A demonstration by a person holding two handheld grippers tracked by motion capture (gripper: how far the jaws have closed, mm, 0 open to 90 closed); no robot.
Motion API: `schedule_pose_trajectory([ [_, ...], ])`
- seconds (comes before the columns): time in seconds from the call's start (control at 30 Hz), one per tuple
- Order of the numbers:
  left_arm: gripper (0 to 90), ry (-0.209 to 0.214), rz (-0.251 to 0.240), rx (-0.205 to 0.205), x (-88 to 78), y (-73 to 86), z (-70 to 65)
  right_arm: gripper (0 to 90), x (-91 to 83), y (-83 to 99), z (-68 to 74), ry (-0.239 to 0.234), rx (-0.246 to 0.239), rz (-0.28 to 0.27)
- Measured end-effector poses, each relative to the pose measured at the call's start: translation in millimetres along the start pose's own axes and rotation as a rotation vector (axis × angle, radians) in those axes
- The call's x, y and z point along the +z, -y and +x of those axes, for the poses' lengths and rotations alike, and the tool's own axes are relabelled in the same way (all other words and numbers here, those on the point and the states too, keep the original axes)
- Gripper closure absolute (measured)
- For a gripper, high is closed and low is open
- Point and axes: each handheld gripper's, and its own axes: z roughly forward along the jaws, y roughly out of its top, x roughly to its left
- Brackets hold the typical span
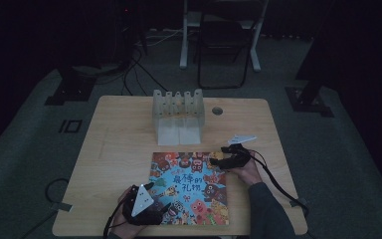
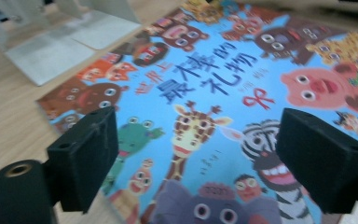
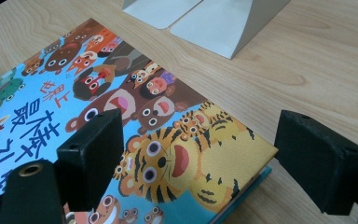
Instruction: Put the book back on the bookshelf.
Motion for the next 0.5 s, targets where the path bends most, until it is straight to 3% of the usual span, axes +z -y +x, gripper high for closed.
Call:
schedule_pose_trajectory([
  [0.17, 9.5, 0.005, 0.013, 0.005, 4.9, -1.2, -11.4, 15.6, -1.6, -1.1, 0.2, -0.004, 0.002, -0.008],
  [0.5, 2.8, 0.109, 0.048, 0.081, 16.0, -4.0, -39.9, 15.6, -7.4, -6.9, 1.9, -0.016, 0.006, -0.032],
])
